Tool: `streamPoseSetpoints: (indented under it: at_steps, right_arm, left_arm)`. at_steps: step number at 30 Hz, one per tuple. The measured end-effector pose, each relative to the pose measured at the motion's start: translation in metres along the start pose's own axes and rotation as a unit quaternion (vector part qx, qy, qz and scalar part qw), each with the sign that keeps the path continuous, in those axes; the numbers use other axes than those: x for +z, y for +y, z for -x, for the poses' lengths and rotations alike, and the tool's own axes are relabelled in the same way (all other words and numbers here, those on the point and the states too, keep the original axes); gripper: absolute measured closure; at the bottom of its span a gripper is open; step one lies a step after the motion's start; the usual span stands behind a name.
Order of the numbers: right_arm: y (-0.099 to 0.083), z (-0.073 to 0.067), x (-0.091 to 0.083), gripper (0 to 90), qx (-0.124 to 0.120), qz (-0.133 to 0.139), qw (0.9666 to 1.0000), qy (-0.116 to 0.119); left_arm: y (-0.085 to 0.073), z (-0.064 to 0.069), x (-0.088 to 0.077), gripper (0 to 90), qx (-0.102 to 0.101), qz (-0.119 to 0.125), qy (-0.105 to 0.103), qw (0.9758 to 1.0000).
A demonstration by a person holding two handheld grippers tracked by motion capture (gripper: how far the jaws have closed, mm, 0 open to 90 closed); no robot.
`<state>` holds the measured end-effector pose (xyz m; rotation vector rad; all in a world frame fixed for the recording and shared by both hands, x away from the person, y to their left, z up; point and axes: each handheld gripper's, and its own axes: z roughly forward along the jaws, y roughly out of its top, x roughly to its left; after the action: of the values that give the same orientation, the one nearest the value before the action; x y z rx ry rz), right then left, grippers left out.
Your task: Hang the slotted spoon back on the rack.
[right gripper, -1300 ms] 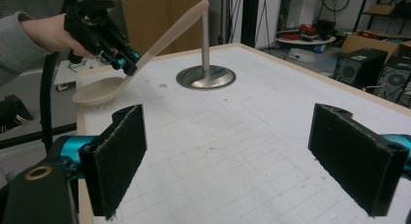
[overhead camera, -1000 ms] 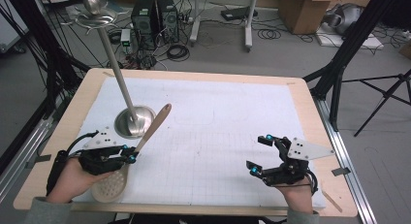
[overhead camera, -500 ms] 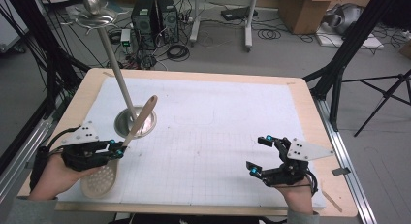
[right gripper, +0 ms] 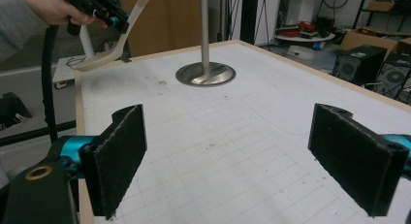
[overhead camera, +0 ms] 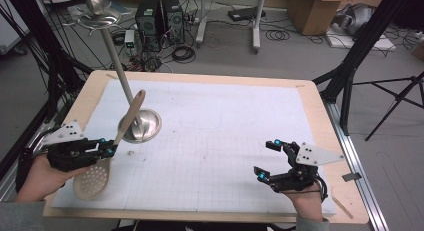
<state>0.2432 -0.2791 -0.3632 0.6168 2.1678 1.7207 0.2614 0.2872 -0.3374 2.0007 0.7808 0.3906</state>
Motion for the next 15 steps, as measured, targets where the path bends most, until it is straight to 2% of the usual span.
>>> streamPoseSetpoints:
  at_steps: [15]
  right_arm:
    - [0.000, 0.000, 0.001, 12.9, -0.002, 0.000, 1.0000, 0.000]
  left_arm:
    - [0.003, -0.012, -0.015, 77.7, -0.005, 0.008, 0.022, 0.9997]
